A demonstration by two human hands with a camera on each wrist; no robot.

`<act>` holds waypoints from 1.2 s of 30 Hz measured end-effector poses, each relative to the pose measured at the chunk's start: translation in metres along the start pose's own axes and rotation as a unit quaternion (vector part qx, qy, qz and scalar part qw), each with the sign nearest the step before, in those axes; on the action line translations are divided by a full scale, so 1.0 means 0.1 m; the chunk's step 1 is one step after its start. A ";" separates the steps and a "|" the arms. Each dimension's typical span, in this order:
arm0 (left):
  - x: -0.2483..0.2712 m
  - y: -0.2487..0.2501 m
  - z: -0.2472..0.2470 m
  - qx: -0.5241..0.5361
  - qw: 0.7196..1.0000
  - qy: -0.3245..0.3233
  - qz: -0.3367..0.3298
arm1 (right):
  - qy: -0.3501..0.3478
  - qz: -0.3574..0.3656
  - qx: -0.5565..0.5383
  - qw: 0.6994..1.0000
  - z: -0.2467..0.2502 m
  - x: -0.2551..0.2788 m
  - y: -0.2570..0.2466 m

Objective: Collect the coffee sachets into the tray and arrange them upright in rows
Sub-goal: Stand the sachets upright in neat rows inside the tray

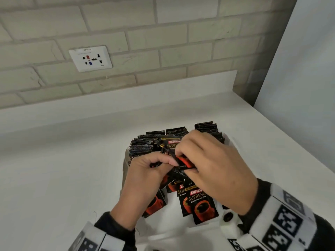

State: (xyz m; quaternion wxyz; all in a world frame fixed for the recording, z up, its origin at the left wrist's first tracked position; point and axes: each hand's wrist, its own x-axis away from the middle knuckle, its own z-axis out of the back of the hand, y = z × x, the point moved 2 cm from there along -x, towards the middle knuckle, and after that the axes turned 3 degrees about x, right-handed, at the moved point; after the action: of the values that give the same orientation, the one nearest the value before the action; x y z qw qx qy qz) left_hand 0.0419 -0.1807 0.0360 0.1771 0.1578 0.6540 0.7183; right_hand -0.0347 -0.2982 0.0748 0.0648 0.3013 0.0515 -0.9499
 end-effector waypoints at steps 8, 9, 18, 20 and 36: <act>0.02 0.08 -0.05 0.192 0.974 -0.082 0.087 | -0.056 -0.013 0.001 0.998 -0.02 0.06 -0.02; 0.03 0.11 -0.06 0.206 0.971 -0.082 0.087 | -0.067 -0.020 -0.002 0.998 -0.04 0.07 -0.02; -0.06 -0.02 0.04 0.109 0.991 -0.039 0.070 | -0.084 -0.119 -0.232 0.962 0.00 0.16 0.17; -0.07 -0.02 0.04 0.083 0.994 -0.029 0.062 | -0.025 -0.213 -0.276 0.937 0.08 0.11 0.33; -0.12 -0.03 0.12 -0.040 0.996 -0.066 0.041 | -0.157 -0.308 -0.413 0.842 0.11 -0.07 0.66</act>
State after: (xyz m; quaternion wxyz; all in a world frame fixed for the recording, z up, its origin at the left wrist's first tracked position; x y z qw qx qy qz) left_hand 0.0577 -0.1752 0.0339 0.1965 0.2247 0.6042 0.7388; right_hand -0.0249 -0.3637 0.0839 -0.1055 0.0619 0.5186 -0.8462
